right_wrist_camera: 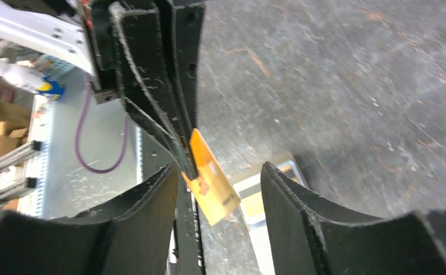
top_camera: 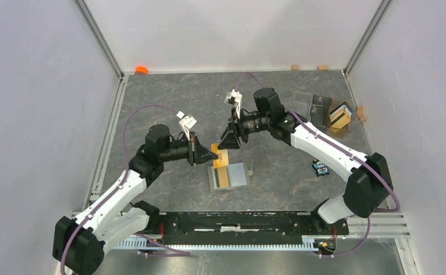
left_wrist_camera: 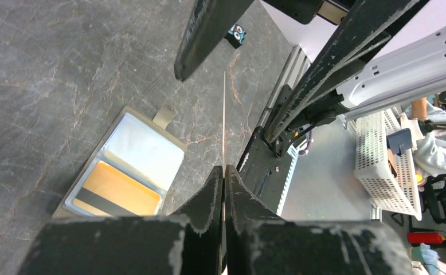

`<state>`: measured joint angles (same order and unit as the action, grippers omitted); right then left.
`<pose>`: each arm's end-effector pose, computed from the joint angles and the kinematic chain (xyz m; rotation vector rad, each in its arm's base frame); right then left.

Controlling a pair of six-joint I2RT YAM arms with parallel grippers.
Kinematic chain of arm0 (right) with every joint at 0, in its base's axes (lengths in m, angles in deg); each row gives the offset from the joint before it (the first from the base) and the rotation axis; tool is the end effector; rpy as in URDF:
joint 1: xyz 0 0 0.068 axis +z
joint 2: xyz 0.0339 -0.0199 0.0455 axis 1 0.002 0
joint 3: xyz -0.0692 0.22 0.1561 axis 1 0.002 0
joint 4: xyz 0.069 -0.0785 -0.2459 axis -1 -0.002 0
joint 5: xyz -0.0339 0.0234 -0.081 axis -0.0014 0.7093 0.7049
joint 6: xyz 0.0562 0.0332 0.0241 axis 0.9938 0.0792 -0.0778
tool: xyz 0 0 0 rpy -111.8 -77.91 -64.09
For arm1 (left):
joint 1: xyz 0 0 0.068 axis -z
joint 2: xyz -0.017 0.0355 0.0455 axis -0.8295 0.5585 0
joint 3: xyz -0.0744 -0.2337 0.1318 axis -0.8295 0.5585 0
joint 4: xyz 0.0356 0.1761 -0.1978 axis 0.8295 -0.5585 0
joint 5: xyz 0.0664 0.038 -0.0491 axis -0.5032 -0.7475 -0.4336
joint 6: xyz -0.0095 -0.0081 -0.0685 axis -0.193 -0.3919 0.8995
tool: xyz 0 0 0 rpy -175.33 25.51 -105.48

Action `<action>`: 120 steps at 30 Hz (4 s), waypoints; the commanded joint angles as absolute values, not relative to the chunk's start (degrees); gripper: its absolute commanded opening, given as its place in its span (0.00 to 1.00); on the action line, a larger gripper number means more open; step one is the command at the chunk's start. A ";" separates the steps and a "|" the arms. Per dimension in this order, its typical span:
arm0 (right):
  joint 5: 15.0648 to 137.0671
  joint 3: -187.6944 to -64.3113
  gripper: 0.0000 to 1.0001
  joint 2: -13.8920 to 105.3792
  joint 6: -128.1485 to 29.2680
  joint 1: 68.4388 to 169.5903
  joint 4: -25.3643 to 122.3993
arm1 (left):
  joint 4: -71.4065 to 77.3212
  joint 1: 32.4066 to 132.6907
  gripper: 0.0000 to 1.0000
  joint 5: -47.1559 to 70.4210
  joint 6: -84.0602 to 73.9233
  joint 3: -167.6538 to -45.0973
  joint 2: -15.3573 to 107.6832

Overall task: Put the credit cards into the card holder
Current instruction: Insert the credit card into the card holder.

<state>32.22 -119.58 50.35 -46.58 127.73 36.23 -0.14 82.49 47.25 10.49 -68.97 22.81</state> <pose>0.2513 0.2514 0.3153 -1.0858 1.8933 1.4222 0.1802 -0.1333 0.2729 0.5555 1.9519 -1.3355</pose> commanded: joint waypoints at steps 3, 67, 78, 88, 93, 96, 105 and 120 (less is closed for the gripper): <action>54.09 -114.44 0.68 46.75 -48.32 127.95 31.99 | 1.18 82.42 0.02 40.55 16.71 -65.73 25.50; 95.64 -100.20 0.00 54.55 -35.25 138.80 23.32 | 23.92 84.44 0.02 45.62 37.40 -57.31 56.68; 96.54 -100.20 0.00 54.70 -35.04 139.03 22.64 | 24.85 84.47 0.02 45.20 38.63 -56.19 58.59; 97.08 -100.55 0.00 54.58 -34.82 139.11 22.22 | 23.71 84.35 0.02 45.25 38.03 -55.82 58.18; 97.11 -100.73 0.00 55.05 -34.82 139.15 22.13 | 23.71 84.35 0.02 46.11 37.02 -56.82 59.81; 97.09 -100.73 0.00 55.11 -34.87 139.11 22.02 | 23.51 84.35 0.02 46.74 35.86 -57.44 60.91; 97.22 -101.06 0.00 55.43 -34.84 139.21 21.87 | 22.56 84.36 0.02 46.96 32.98 -58.37 62.92; 97.20 -101.35 0.00 55.60 -34.65 139.68 21.47 | 26.08 84.35 0.02 47.92 32.64 -59.08 67.92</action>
